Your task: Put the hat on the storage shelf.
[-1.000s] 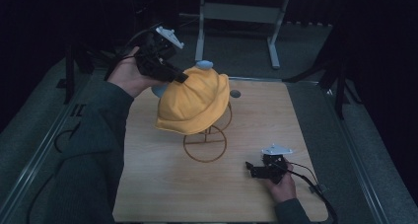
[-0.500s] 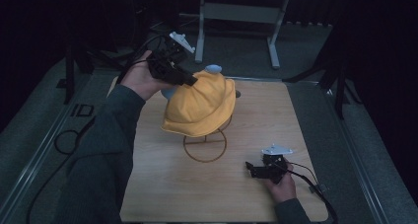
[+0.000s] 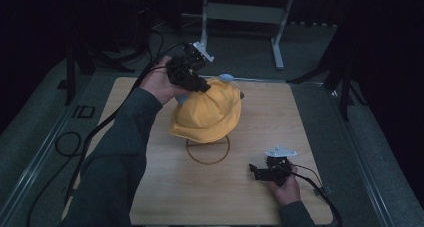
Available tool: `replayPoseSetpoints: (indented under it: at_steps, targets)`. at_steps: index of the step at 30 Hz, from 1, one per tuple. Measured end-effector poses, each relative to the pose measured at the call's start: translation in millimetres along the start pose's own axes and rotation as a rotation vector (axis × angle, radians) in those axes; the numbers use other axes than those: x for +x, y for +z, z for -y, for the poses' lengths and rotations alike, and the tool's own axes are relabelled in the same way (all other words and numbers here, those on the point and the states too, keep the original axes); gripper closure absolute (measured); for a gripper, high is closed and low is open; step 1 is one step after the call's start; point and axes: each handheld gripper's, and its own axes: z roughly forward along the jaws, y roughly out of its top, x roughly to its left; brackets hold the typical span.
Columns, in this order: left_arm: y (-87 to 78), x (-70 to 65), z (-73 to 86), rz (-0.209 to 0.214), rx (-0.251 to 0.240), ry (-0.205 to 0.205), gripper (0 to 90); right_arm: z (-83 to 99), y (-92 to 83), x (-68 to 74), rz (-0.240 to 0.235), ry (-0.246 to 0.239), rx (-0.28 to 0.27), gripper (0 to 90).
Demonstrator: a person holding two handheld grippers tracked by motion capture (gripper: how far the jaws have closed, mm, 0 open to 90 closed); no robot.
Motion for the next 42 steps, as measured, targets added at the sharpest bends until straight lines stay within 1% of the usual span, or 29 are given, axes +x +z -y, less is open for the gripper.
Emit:
replayPoseSetpoints:
  at_steps: [1,3,4,5,8,9,11,13,15,21,23,25,26,27,28,29,31,33,35,42]
  targets:
    - [2.1,-0.8,-1.1,-0.006,0.004,0.006,81.1,0.0,0.0,0.0,0.000,0.000,0.000,13.2]
    - [2.1,-0.8,-1.1,-0.006,0.004,0.006,80.7,0.0,0.0,0.0,0.000,0.000,0.000,13.2]
    - [6.6,-2.5,-3.2,-0.013,0.012,0.014,79.0,0.0,0.0,0.0,0.000,0.000,0.000,13.2]
    - [10.5,-3.0,-4.5,-0.005,0.005,0.011,78.0,0.0,0.0,0.0,0.000,0.000,0.000,13.2]
    - [15.3,-4.4,-5.2,-0.002,0.001,0.012,72.4,0.0,0.0,0.1,0.000,0.001,0.000,13.2]
    - [18.3,-5.7,-5.3,-0.007,0.003,0.018,72.4,0.0,0.0,0.0,0.000,0.001,0.000,13.2]
    - [24.1,-7.7,-5.5,-0.008,0.015,0.028,69.6,0.0,0.0,0.0,0.000,0.000,0.000,13.2]
    - [29.0,-9.2,-5.7,-0.004,0.022,0.030,69.0,0.0,-0.1,-0.1,-0.001,-0.002,0.000,13.2]
    - [32.3,-10.8,-6.4,-0.013,0.029,0.038,69.2,0.1,-0.1,-0.2,-0.001,-0.003,0.000,13.2]
    - [35.9,-10.9,-6.2,-0.024,0.033,0.031,69.7,0.1,-0.1,-0.3,-0.002,-0.004,0.000,13.2]
    - [35.2,-11.0,-6.1,-0.021,0.031,0.031,68.2,0.1,-0.1,-0.3,-0.002,-0.004,0.000,13.2]
    - [34.4,-9.9,-5.8,-0.002,0.031,0.020,60.3,0.1,-0.1,-0.3,-0.002,-0.004,0.000,13.2]
    - [33.5,-8.8,-5.7,0.003,0.034,0.008,55.4,0.1,-0.1,-0.3,-0.002,-0.004,0.000,13.2]
    - [32.4,-7.2,-4.8,0.012,0.032,-0.016,51.0,0.1,-0.1,-0.3,-0.002,-0.004,0.000,13.1]
    - [31.5,-5.8,-4.1,0.018,0.029,-0.025,47.9,0.1,-0.1,-0.3,-0.002,-0.004,0.000,13.1]
    - [29.7,-4.6,-2.8,0.015,0.024,-0.034,45.9,0.1,-0.1,-0.3,-0.002,-0.004,0.001,13.1]
    - [25.7,-4.0,0.5,-0.021,0.009,-0.030,40.7,0.1,-0.1,-0.3,-0.002,-0.004,0.000,13.2]
    - [21.5,-2.3,3.7,-0.023,-0.007,-0.047,37.6,0.1,-0.1,-0.3,-0.002,-0.004,0.001,13.1]
    - [16.7,-0.7,6.6,-0.034,-0.015,-0.053,35.0,0.1,-0.1,-0.3,-0.002,-0.004,0.000,13.1]
    - [0.9,5.2,20.7,-0.045,-0.061,-0.083,30.3,0.0,-0.2,-0.2,-0.002,-0.002,0.001,13.1]
